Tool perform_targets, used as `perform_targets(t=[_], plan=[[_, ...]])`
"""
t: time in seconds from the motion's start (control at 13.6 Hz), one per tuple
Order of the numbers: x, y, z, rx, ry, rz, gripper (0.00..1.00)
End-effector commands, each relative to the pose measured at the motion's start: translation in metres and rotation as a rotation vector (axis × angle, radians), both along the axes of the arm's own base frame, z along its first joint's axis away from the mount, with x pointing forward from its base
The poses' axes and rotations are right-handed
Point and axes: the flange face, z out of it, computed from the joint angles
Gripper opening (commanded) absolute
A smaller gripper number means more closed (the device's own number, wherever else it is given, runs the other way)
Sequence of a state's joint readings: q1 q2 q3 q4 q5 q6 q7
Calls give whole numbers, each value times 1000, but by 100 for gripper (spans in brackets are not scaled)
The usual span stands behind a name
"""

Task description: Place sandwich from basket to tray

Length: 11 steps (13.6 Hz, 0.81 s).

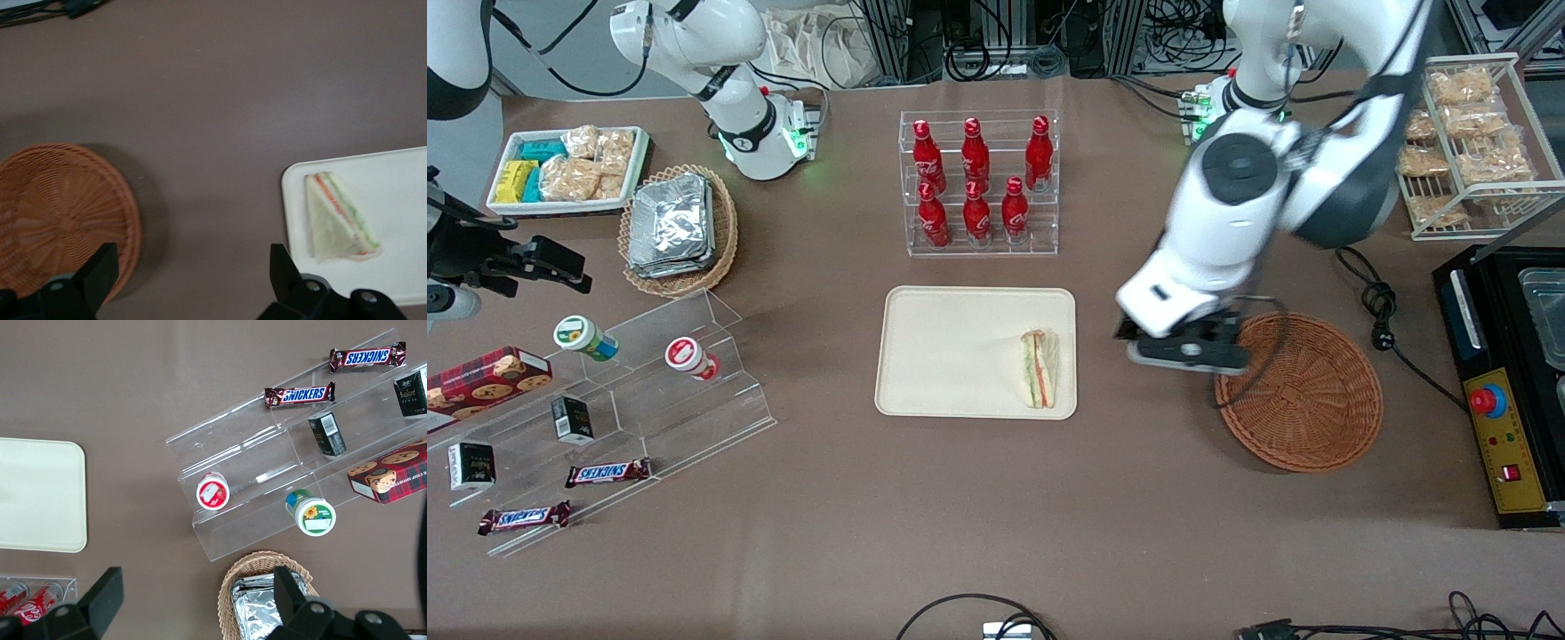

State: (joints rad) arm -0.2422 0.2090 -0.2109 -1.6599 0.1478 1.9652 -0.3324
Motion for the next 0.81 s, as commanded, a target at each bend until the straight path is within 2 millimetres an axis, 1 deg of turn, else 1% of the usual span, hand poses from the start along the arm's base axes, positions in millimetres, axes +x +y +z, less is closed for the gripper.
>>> perform_targets(t=[0.0, 0.15, 0.22, 0.29, 0.37, 0.44, 0.51, 0.59, 0.66, 0.73], plan=[[-14, 65, 40, 2, 44, 49, 100], [-19, 108, 60, -24, 87, 15, 100], [-20, 127, 68, -24, 96, 15, 100], [-22, 142, 75, -26, 97, 31, 100], [-27, 150, 83, -24, 98, 31, 100], [-33, 152, 90, -5, 100, 5, 100], [-38, 153, 93, -6, 117, -8, 100], [-38, 158, 92, -11, 133, -1, 100], [-36, 168, 93, -18, 128, 16, 100], [-36, 167, 93, -25, 126, 16, 100]])
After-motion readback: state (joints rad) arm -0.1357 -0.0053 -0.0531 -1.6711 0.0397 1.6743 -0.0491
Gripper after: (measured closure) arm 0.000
